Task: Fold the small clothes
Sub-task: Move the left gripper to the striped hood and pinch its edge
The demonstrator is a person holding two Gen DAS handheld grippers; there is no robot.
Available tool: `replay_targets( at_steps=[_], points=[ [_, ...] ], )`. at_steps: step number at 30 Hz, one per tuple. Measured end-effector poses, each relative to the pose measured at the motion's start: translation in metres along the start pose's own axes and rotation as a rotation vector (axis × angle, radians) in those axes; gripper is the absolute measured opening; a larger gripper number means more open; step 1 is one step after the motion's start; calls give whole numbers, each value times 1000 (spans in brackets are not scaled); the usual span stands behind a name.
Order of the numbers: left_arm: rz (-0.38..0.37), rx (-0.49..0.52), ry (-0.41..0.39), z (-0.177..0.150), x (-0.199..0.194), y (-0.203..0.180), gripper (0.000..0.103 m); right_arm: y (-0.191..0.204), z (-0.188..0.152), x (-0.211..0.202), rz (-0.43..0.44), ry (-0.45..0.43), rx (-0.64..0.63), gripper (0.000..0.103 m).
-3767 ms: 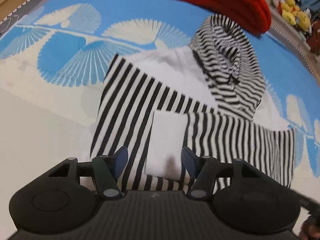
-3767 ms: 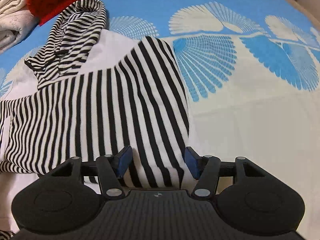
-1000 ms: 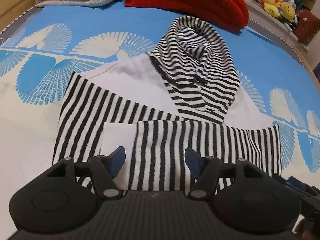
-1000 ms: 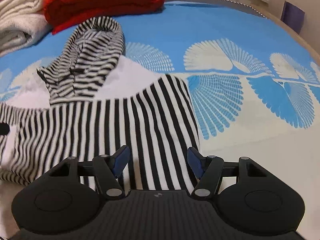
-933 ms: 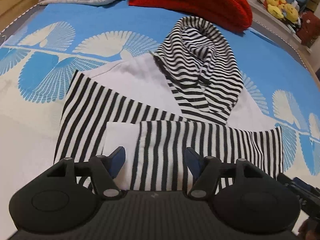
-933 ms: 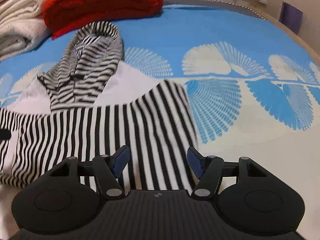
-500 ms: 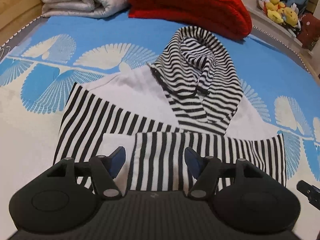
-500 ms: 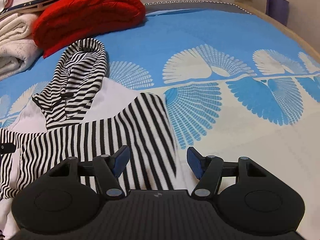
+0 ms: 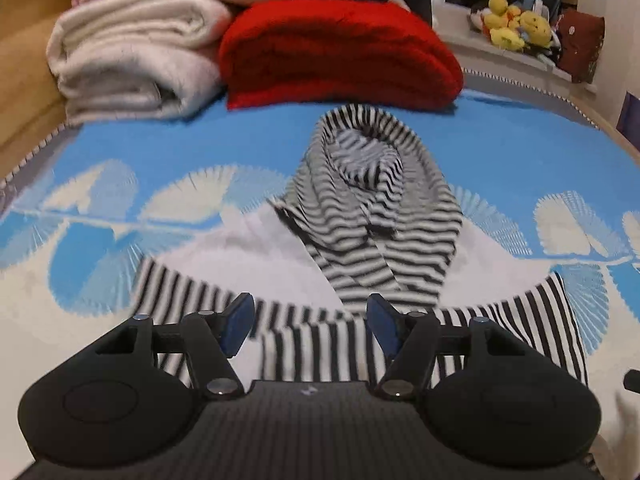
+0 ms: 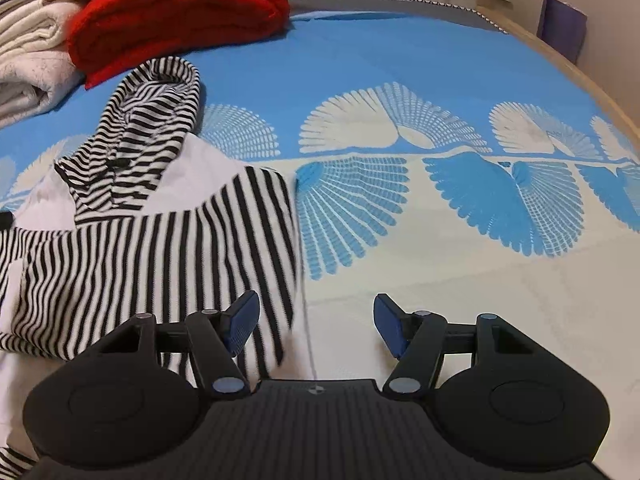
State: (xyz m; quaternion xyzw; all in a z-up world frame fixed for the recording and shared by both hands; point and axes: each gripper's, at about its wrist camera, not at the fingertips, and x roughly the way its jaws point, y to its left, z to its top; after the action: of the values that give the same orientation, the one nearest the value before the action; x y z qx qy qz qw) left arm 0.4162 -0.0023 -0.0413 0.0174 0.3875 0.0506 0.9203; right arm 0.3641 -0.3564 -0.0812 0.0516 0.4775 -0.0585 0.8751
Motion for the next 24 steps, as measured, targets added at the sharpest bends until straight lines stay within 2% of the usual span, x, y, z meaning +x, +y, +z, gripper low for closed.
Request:
replay_targets(
  at_steps=[2,4,6,9,11,14,19,22,23,24],
  points=[
    [-7,-15,-11,7,2,6,64,-4,2,2,-2,6,6,65],
    [-15,-28,-16,20,9,10,57,-7,4,3,-6,6,17,65],
    [-36,-33,-24,38,21,10,44,-9,6,4,-9,9,23,65],
    [-48,39,-56,70,48,-1,25,-7,8,8,-21,15,11,65],
    [-51,92,-67,90,73,-12,23,-4,8,12,-45,18,-11,65],
    [-63,139,-50,120,120,-26,23,3,7,20,-69,31,-46,65],
    [-11,282,-72,167,211,-49,26,19,2,31,-61,62,-107,65],
    [36,311,-89,200,262,-55,41,27,-1,36,-52,77,-136,65],
    [48,313,-88,209,276,-55,53,28,-2,37,-48,82,-143,66],
    [62,331,-84,217,291,-57,61,28,-3,39,-44,87,-151,66]
  ],
)
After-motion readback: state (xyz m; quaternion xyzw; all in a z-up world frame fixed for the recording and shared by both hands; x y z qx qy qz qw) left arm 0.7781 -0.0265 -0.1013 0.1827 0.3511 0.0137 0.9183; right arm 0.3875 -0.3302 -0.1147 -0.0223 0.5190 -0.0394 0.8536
